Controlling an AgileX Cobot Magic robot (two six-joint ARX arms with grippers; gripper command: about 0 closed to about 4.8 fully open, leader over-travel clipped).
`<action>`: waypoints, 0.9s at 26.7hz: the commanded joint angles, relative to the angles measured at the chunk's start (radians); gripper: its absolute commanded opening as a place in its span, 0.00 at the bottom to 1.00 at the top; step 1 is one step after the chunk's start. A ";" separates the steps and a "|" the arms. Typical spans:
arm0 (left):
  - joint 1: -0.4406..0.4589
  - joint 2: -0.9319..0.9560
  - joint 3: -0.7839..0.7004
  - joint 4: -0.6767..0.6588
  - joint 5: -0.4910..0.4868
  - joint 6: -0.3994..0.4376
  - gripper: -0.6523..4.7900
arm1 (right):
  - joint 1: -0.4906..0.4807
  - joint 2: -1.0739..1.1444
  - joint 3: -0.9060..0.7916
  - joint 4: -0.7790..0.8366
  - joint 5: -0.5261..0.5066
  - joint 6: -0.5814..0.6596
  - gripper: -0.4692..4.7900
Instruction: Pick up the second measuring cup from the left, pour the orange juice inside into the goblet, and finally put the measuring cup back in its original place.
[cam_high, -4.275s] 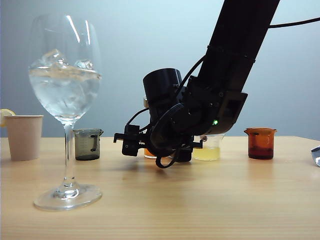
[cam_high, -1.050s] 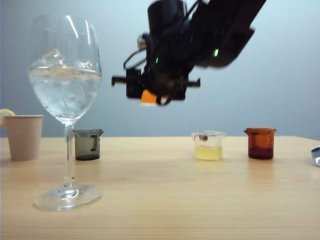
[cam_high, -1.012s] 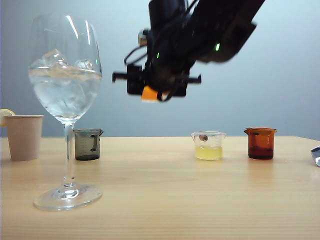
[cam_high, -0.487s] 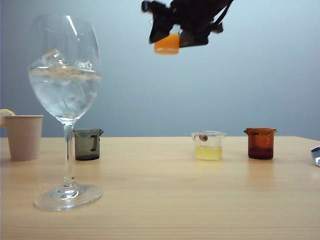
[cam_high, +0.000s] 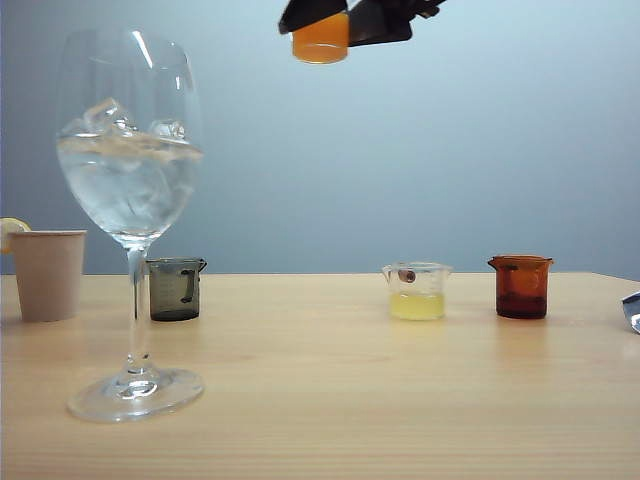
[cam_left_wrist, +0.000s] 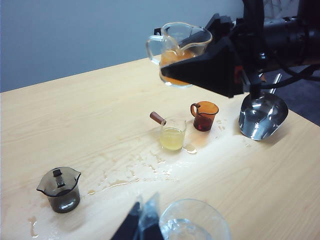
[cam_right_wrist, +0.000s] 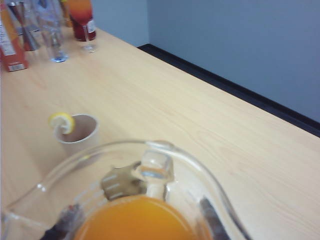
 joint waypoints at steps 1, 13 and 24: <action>-0.001 0.005 0.004 -0.003 0.007 0.008 0.11 | 0.023 -0.009 0.004 0.023 -0.009 -0.006 0.09; -0.001 0.011 0.004 -0.002 0.033 0.008 0.11 | 0.151 -0.008 0.004 -0.012 -0.015 -0.050 0.09; -0.001 0.011 0.004 -0.002 0.036 0.008 0.11 | 0.221 -0.008 0.004 -0.080 -0.015 -0.186 0.09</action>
